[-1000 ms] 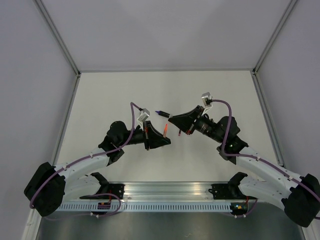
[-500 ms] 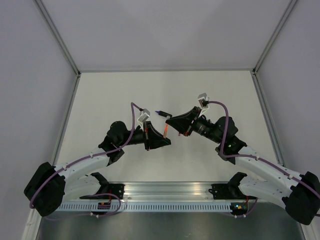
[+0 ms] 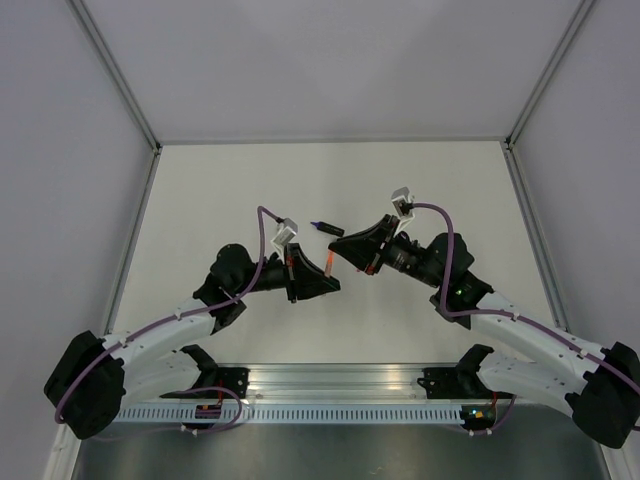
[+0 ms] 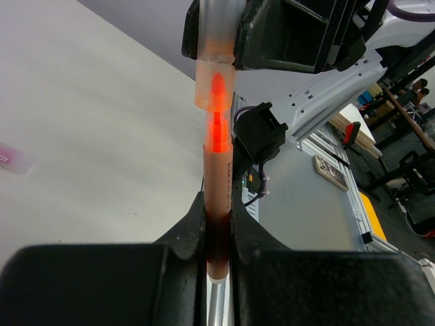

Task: Insert the pens into the pen caps

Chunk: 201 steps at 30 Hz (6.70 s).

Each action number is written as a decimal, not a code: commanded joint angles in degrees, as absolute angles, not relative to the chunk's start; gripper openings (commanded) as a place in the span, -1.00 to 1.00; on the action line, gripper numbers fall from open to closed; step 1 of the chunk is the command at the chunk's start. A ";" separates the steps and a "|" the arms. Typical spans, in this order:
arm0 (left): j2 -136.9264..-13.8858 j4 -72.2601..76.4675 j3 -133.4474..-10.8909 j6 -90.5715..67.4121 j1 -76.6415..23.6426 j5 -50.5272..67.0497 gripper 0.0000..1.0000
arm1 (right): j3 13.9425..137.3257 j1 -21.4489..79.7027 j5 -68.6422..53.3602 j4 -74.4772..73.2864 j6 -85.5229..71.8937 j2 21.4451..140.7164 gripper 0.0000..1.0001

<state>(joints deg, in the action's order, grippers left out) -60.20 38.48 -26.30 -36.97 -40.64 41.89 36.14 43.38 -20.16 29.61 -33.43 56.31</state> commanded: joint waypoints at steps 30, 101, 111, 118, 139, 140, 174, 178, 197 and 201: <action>-54.93 39.38 -26.28 -34.54 -40.87 36.74 -0.95 | 42.80 53.09 -7.39 18.72 -27.34 54.40 0.24; -52.91 24.35 -40.17 -35.51 -27.86 19.69 -0.95 | 42.37 64.25 -14.58 12.90 -31.01 71.36 -1.00; -52.82 20.74 -39.73 -33.40 -24.08 17.49 -0.95 | 39.29 64.16 -21.27 21.89 -38.32 72.69 -1.00; -53.97 23.46 -39.03 -36.30 -24.17 24.33 -0.95 | 40.34 64.16 -14.77 15.82 -34.90 69.09 -1.00; -55.89 8.73 -33.38 -31.91 -27.16 19.45 -0.95 | 52.32 63.98 28.20 -1.76 -23.56 51.96 0.27; -57.38 7.66 -34.01 -31.90 -27.16 18.55 -0.95 | 51.08 63.90 29.08 -1.58 -23.38 51.07 0.28; -103.62 3.60 -58.53 -38.50 -38.93 9.76 -0.81 | 42.80 63.90 29.88 0.18 -22.76 44.74 0.38; -105.64 3.08 -60.20 -38.32 -39.72 9.23 -0.79 | 42.89 63.90 29.53 0.18 -22.76 44.47 0.38; -108.90 1.93 -62.75 -39.81 -40.69 10.28 -0.45 | 43.07 63.98 29.88 -1.58 -23.12 44.12 0.38; -108.37 3.25 -62.67 -40.25 -40.69 13.00 -0.44 | 43.15 63.90 29.62 -1.76 -23.12 43.86 0.38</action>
